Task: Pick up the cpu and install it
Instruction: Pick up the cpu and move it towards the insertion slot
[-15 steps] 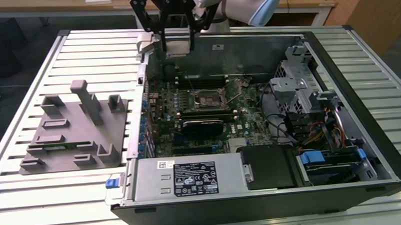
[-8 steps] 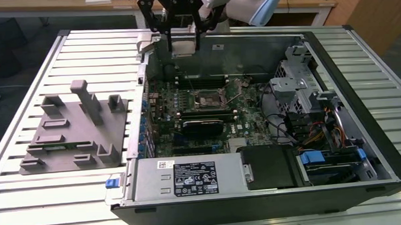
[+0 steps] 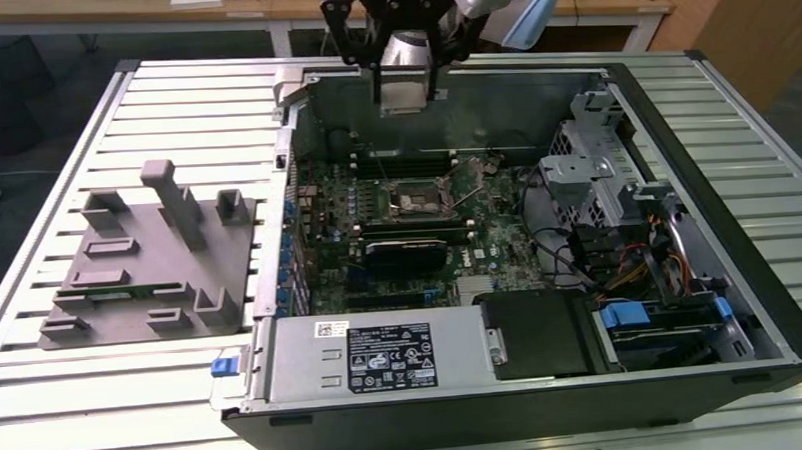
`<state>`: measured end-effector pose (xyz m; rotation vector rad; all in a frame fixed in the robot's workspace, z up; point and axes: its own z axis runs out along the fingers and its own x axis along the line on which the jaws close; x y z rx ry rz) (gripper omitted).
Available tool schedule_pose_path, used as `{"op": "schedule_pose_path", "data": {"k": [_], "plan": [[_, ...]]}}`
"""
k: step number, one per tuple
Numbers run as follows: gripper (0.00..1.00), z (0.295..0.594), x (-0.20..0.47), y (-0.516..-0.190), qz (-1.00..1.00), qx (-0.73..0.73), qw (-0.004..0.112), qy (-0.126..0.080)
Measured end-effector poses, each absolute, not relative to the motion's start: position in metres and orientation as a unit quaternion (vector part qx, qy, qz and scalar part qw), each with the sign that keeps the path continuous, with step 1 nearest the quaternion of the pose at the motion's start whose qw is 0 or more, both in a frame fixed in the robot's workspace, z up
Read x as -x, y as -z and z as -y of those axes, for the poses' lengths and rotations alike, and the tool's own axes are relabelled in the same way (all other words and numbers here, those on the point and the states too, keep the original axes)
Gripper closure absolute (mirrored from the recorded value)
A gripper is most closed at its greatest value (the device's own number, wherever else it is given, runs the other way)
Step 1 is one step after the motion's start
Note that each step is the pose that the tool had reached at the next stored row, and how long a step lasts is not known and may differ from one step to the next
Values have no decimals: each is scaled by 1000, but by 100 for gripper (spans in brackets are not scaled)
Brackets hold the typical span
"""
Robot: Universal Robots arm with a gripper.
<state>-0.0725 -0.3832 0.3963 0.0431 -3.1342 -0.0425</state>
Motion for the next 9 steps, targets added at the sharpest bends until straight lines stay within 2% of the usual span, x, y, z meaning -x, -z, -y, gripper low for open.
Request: {"op": "schedule_pose_path", "data": {"k": [9], "plan": [[46, 383, 46, -395, 1000, -14, 3, 14]]}}
